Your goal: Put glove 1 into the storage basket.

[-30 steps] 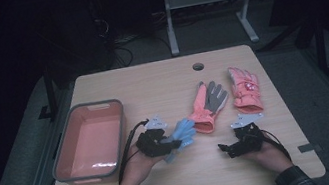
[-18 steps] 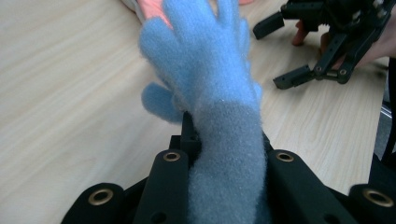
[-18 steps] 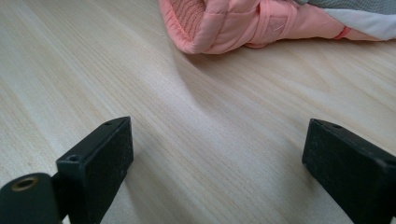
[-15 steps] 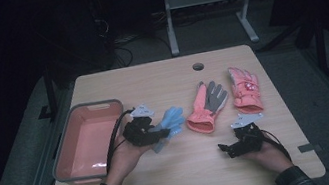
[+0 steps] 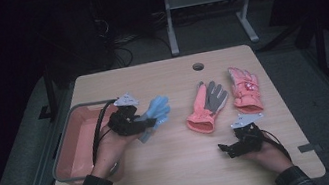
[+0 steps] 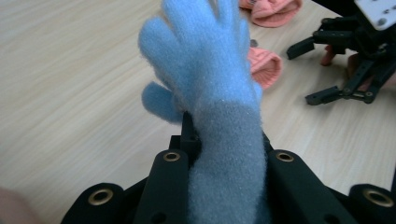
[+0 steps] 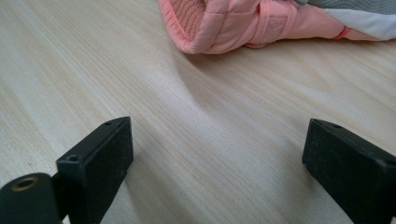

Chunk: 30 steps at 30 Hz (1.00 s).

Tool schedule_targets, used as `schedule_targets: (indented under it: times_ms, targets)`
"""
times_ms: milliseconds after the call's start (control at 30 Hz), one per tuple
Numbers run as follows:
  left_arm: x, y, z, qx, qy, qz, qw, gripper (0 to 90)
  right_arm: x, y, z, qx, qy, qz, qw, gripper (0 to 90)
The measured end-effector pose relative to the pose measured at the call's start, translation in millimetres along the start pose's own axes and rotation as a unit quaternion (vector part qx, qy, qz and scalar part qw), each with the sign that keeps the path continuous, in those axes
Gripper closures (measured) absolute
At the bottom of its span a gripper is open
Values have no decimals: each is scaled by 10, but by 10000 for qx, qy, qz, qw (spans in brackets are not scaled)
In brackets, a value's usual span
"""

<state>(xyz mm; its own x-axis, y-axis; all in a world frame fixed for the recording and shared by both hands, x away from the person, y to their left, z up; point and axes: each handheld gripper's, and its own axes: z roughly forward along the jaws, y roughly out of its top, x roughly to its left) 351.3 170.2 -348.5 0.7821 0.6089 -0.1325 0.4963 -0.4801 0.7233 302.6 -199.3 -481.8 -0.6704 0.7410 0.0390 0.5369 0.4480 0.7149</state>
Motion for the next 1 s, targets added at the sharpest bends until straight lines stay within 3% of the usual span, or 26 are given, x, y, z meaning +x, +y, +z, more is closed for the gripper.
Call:
schedule_targets:
  times_ms: [300,667,1000]
  targets:
    - [254,15,-208,-52,253,-126,9996,758,0,0,0,1,0,2,10000,81]
    - [463,1,-392,-66,540,-204,9983,758,0,0,0,1,0,1,10000,81]
    - [761,-144,-543,-88,869,-452,9952,758,0,0,-1,6,-1,2,10000,81]
